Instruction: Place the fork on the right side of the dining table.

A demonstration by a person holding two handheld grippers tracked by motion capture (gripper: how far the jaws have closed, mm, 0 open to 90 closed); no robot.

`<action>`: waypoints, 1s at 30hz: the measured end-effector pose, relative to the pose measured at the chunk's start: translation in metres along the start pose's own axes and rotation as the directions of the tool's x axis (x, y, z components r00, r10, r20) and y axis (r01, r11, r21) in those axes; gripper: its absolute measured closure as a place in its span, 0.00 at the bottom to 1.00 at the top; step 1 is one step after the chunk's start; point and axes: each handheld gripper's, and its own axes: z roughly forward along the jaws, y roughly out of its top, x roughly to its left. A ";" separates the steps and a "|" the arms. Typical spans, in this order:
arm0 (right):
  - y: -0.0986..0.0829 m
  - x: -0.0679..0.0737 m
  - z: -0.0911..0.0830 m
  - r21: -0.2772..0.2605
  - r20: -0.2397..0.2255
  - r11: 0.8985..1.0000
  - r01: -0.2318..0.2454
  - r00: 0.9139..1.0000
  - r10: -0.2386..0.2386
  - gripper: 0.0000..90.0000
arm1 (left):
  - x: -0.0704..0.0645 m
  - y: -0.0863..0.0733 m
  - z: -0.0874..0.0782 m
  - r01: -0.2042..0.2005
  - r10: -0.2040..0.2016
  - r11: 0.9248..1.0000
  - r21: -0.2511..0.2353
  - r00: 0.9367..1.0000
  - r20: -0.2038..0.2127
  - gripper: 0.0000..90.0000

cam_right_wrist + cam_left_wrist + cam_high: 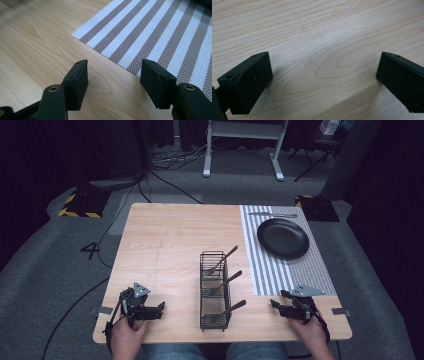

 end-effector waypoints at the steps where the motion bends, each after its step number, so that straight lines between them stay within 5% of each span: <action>1: 0.000 0.000 0.000 0.000 0.002 1.000 -0.002 1.000 0.002 0.43 | 0.000 0.000 0.000 0.001 -0.001 1.000 0.000 1.000 0.000 0.01; 13: 0.000 0.001 -0.001 0.002 0.007 1.000 -0.013 1.000 0.013 0.48 | 0.000 0.000 0.000 0.000 0.000 1.000 -0.001 1.000 0.000 0.01; 30: 0.040 0.015 -0.034 -0.039 -0.094 0.999 -0.035 0.995 0.031 0.50 | 0.000 0.000 0.000 0.000 0.000 1.000 0.002 1.000 0.003 0.01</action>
